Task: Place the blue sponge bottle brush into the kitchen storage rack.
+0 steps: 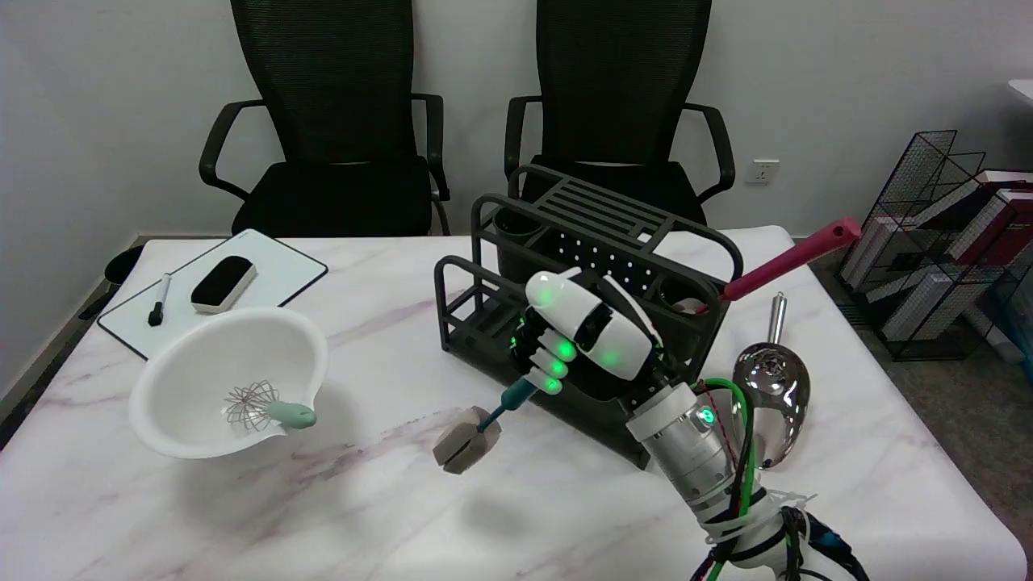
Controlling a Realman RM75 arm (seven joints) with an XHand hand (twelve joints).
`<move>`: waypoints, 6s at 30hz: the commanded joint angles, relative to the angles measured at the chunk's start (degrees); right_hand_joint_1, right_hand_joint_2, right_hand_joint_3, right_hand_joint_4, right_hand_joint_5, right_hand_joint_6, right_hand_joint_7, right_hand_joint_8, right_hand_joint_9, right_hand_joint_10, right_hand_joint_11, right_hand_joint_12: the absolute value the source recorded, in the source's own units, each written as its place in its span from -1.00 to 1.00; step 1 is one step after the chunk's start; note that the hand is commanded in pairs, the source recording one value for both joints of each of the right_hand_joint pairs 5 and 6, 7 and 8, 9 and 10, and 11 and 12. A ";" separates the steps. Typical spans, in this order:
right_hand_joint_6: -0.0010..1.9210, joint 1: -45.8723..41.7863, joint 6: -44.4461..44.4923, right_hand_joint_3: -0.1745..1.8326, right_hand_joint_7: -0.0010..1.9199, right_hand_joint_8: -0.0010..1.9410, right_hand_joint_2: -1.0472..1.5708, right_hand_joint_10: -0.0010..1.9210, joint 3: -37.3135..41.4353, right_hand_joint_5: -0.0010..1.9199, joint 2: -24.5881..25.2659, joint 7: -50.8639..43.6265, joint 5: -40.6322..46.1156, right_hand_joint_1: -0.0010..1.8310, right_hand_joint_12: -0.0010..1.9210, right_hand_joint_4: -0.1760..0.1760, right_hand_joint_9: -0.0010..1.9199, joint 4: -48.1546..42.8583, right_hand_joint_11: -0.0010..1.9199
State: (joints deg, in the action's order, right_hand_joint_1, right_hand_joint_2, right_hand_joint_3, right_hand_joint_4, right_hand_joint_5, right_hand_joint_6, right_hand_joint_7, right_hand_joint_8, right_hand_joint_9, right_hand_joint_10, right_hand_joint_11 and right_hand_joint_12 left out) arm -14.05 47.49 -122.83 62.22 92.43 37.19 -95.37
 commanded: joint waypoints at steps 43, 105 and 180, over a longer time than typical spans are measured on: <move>1.00 56.42 -44.24 -0.12 1.00 0.98 1.00 1.00 9.80 1.00 0.36 7.29 12.03 0.12 0.96 0.00 1.00 9.12 0.96; 1.00 53.23 -38.57 -0.50 1.00 0.98 1.00 1.00 5.28 1.00 -3.35 12.76 -11.24 0.11 0.95 0.00 1.00 26.26 0.95; 1.00 54.63 -36.61 -0.51 1.00 0.98 1.00 1.00 3.35 1.00 -2.59 17.47 -11.75 0.12 0.94 0.00 1.00 29.06 0.94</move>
State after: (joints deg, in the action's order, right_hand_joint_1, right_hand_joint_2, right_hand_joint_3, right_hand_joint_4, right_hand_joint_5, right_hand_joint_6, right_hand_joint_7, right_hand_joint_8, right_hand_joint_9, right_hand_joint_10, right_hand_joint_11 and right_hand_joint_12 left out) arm 40.48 11.08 -118.74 59.80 109.42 25.33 -68.24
